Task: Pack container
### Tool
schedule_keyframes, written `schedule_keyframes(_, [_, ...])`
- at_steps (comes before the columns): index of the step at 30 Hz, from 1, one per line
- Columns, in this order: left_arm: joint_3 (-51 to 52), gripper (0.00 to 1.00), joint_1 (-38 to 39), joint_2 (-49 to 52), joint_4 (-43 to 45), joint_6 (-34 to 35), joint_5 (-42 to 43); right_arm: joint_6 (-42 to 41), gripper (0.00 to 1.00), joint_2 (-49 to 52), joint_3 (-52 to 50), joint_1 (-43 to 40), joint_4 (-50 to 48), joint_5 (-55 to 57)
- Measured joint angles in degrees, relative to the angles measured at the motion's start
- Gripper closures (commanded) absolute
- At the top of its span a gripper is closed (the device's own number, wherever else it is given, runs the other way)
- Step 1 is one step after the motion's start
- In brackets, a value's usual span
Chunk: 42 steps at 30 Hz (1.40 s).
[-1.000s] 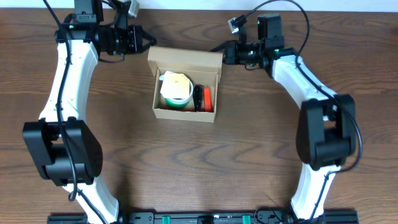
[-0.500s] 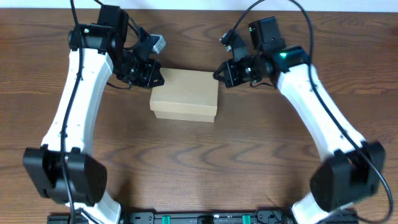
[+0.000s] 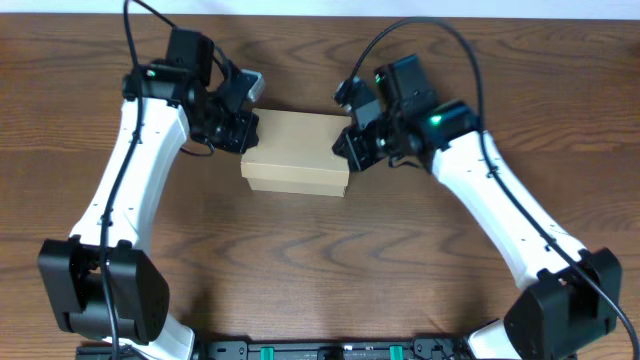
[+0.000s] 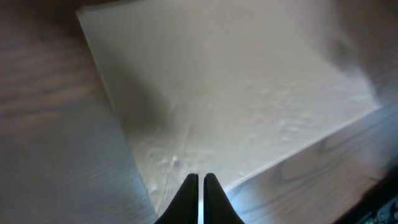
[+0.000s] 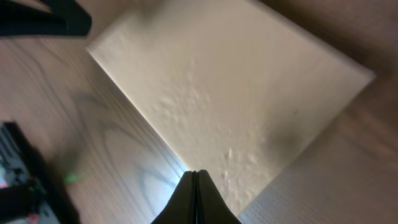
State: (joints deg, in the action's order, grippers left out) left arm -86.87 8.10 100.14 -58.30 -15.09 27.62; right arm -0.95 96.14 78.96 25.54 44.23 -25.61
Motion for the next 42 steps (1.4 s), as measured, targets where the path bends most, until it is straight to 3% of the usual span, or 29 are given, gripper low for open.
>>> schedule_keyframes(6, [8.87, 0.94, 0.0, 0.0, 6.14, 1.73, 0.28, -0.31, 0.99, 0.55, -9.01, 0.15, -6.71, 1.16])
schedule_keyframes(12, [10.8, 0.94, 0.0, 0.0, 6.38, 2.84, 0.26, -1.03, 0.99, 0.57, -11.3, 0.15, -8.0, 1.25])
schedule_keyframes(21, [7.74, 0.94, 0.0, -1.86, -2.38, 4.52, 0.11, -1.42, 0.99, 0.02, -7.56, 0.15, -2.97, 1.6])
schedule_keyframes(28, [5.99, 0.94, 0.0, -21.81, -8.74, 4.68, -1.31, -3.52, 0.98, -10.54, -3.89, 0.15, 1.42, 2.49])
schedule_keyframes(32, [11.41, 0.94, 0.02, -35.36, -9.68, 5.49, -1.49, -4.79, 0.99, -18.12, -4.92, 0.22, 5.55, 3.37])
schedule_keyframes(38, [36.46, 0.94, 0.11, -58.45, -5.44, 8.5, 0.55, -8.92, 0.99, -34.36, -28.17, 5.31, -7.34, 5.9])
schedule_keyframes(42, [47.25, 0.94, 0.13, -70.99, -3.32, 12.28, 2.45, -14.93, 0.99, -43.45, -46.29, 8.46, -16.39, 7.1])
